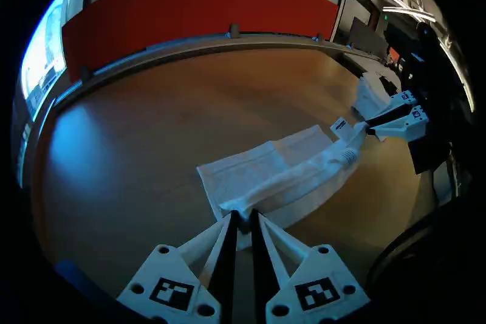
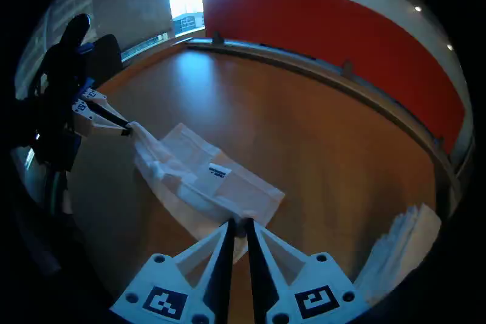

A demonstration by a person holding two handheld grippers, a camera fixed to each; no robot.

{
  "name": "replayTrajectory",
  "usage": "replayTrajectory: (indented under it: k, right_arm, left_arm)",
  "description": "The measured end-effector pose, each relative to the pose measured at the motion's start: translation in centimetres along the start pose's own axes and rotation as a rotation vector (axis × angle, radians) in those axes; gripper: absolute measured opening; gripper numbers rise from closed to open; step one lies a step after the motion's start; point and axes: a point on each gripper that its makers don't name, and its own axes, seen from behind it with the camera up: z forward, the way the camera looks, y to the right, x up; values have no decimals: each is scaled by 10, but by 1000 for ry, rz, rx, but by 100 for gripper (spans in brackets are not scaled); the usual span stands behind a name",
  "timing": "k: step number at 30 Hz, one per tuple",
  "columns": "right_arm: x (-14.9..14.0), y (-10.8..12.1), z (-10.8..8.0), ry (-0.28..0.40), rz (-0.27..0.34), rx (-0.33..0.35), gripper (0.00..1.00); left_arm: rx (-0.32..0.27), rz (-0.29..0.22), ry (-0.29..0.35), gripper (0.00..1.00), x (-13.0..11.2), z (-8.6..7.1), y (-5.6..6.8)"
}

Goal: Fold towel

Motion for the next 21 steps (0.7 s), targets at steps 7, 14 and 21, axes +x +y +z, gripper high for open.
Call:
replayTrajectory:
  k: [7, 14, 21]
  right_arm:
    - [0, 4, 9, -10, 14, 8, 14]
    - [-5, 5, 21, -35, 5, 14, 14]
    - [-13, 9, 42, -60, 16, 15, 14]
  left_arm:
    - [0, 4, -13, 15, -1, 8, -4]
    - [10, 7, -40, 15, -8, 23, -12]
    - [11, 2, -71, 15, -17, 42, -19]
